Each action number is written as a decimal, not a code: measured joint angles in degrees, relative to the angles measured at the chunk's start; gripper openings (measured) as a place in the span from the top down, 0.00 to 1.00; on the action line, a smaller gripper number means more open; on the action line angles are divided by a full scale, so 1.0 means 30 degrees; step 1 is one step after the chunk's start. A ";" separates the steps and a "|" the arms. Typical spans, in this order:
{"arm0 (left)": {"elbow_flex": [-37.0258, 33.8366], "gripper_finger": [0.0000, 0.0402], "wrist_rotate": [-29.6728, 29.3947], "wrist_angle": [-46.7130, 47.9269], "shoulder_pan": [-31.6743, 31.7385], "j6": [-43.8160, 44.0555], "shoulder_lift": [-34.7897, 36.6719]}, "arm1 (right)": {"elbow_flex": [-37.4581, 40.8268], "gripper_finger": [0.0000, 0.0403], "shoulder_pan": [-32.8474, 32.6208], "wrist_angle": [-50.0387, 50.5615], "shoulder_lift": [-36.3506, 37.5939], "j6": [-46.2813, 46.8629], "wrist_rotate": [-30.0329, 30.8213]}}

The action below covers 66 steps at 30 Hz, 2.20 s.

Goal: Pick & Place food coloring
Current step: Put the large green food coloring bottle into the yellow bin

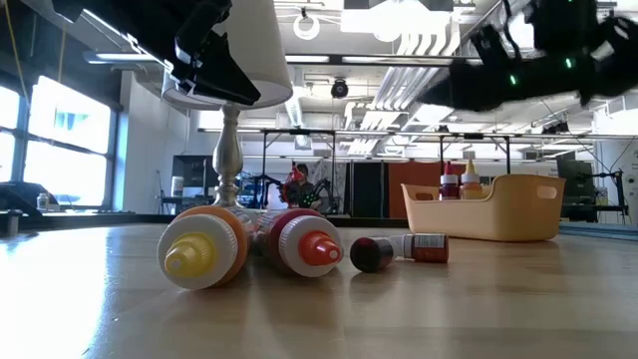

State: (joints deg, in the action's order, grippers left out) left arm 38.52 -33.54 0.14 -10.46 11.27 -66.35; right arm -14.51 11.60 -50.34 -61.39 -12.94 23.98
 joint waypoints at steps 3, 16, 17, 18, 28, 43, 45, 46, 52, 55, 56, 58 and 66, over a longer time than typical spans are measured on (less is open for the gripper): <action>0.0000 0.61 -0.0120 0.0000 0.0000 -0.0198 0.0000 | -0.3698 0.58 -0.1696 0.5825 -0.0232 0.0136 -0.1803; -0.0007 0.61 -0.1776 0.3169 -0.0015 -0.0396 0.1729 | -1.6876 0.58 -0.5893 1.6586 -1.2042 -0.1611 -0.8143; -0.0007 0.61 -0.2160 0.4001 -0.0015 -0.0047 0.2076 | -1.7908 0.58 -0.5893 1.7310 -1.2909 -0.1820 -0.8625; -0.0004 0.61 -0.2333 0.4934 -0.0015 0.0433 0.2455 | -1.8949 0.58 -0.5876 1.8191 -1.3721 -0.2001 -0.8929; -0.0002 0.61 0.1661 1.1161 -0.0022 0.4735 0.4927 | -2.7709 0.58 -0.5838 2.3797 -2.0522 -0.4342 -1.0171; -0.0007 0.61 0.1902 1.3596 -0.0015 0.4883 0.4940 | -3.1021 0.58 -0.5355 2.7591 -2.4136 -0.5366 -0.9958; -0.0007 0.61 0.1903 1.3550 -0.0015 0.4853 0.4940 | -3.1021 0.58 -0.5293 2.7747 -2.4136 -0.5371 -0.9885; -0.0007 0.61 0.1902 1.3518 -0.0015 0.4840 0.4940 | -3.1021 0.58 -0.5256 2.7699 -2.4136 -0.5371 -0.9898; -0.0007 0.61 0.1866 1.3435 -0.0015 0.4836 0.4940 | -3.1007 0.58 -0.4998 2.8058 -2.4139 -0.5371 -1.0439; -0.0007 0.61 0.1854 1.3433 -0.0015 0.4836 0.4940 | -3.1007 0.58 -0.4971 2.8101 -2.4301 -0.5506 -1.0351; -0.0007 0.61 0.1851 1.3435 -0.0015 0.4836 0.4940 | -3.0999 0.58 -0.4976 2.8142 -2.4397 -0.5728 -1.0381; -0.0007 0.61 0.1851 1.3429 -0.0015 0.4836 0.4940 | -3.1014 0.58 -0.4978 2.7886 -2.4597 -0.6353 -1.0431; -0.0007 0.61 0.1691 1.3429 -0.0015 0.4844 0.4934 | -3.1021 0.61 -0.4797 2.7740 -2.4937 -0.6369 -1.0521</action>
State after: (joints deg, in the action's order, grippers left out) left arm 38.50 -28.47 40.43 -10.50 25.80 -51.54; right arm -107.57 -2.79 32.88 -136.20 -32.05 -7.58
